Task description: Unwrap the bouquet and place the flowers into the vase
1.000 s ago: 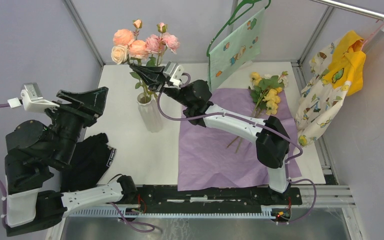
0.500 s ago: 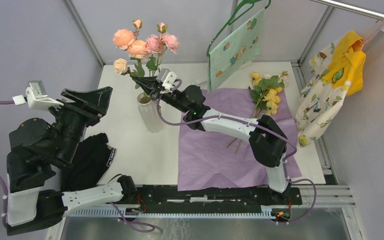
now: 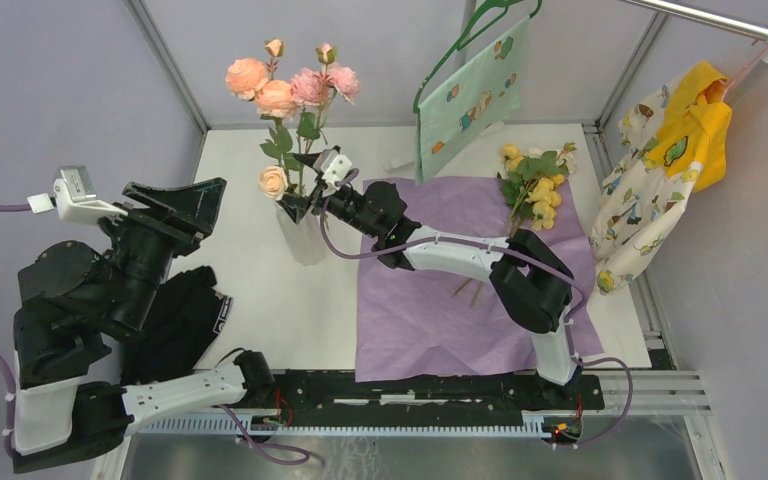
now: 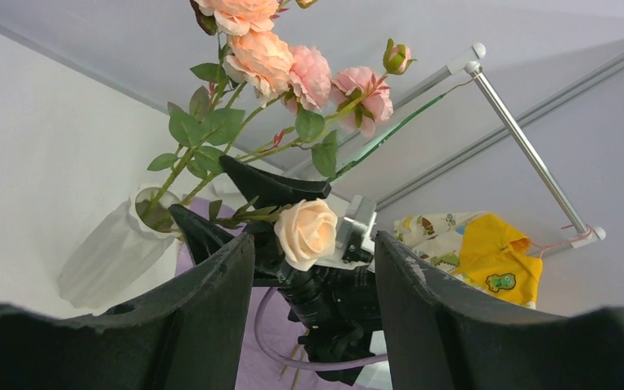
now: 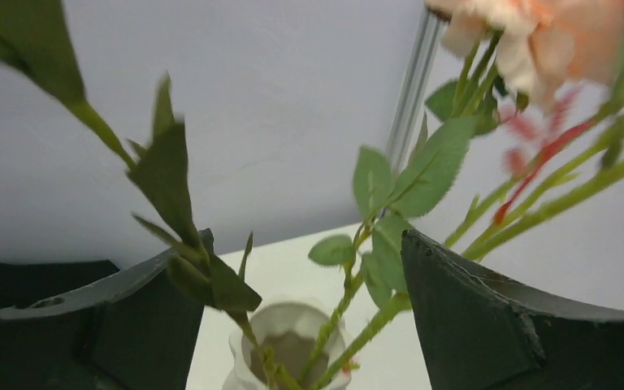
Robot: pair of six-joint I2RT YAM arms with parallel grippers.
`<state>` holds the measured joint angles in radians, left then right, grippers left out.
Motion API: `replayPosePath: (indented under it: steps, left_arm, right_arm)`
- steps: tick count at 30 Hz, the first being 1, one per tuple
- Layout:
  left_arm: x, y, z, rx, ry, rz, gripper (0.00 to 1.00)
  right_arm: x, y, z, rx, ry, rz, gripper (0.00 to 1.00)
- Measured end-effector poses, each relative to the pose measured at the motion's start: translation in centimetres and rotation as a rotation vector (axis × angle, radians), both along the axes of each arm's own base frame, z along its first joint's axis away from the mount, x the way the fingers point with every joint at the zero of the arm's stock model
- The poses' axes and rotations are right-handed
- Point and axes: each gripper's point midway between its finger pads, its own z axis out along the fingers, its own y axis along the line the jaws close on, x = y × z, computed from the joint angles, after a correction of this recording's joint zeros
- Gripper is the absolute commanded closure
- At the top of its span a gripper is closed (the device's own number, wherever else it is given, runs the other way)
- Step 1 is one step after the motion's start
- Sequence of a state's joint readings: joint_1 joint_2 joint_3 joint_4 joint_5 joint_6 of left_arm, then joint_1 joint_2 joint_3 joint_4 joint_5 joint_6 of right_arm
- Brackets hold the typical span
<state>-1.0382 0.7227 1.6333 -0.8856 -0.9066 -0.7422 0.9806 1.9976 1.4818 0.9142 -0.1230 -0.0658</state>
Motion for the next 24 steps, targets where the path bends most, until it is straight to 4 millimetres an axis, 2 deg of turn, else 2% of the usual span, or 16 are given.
replayPosePath:
  steps: [4, 8, 15, 18, 24]
  left_arm:
    - [-0.1, 0.1, 0.1, -0.004, -0.002, 0.000, 0.37]
    - [0.0, 0.0, -0.4, 0.000, 0.000, 0.001, 0.37]
    - [0.3, 0.0, -1.7, 0.021, 0.013, 0.021, 0.36]
    - [0.2, 0.4, -2.1, 0.019, 0.011, 0.032, 0.36]
    - [0.1, 0.8, -2.5, 0.005, 0.003, 0.039, 0.35]
  right_arm:
    - [0.5, -0.4, -2.7, -0.047, 0.045, -0.030, 0.03]
    - [0.5, -1.1, -3.8, -0.065, 0.068, -0.052, 0.03]
    - [-0.8, -4.6, -5.7, -0.093, 0.113, -0.088, 0.02]
    - [-1.6, -6.0, -5.6, -0.090, 0.119, -0.096, 0.02]
    - [-3.0, -9.5, -4.0, -0.043, 0.109, -0.136, 0.03]
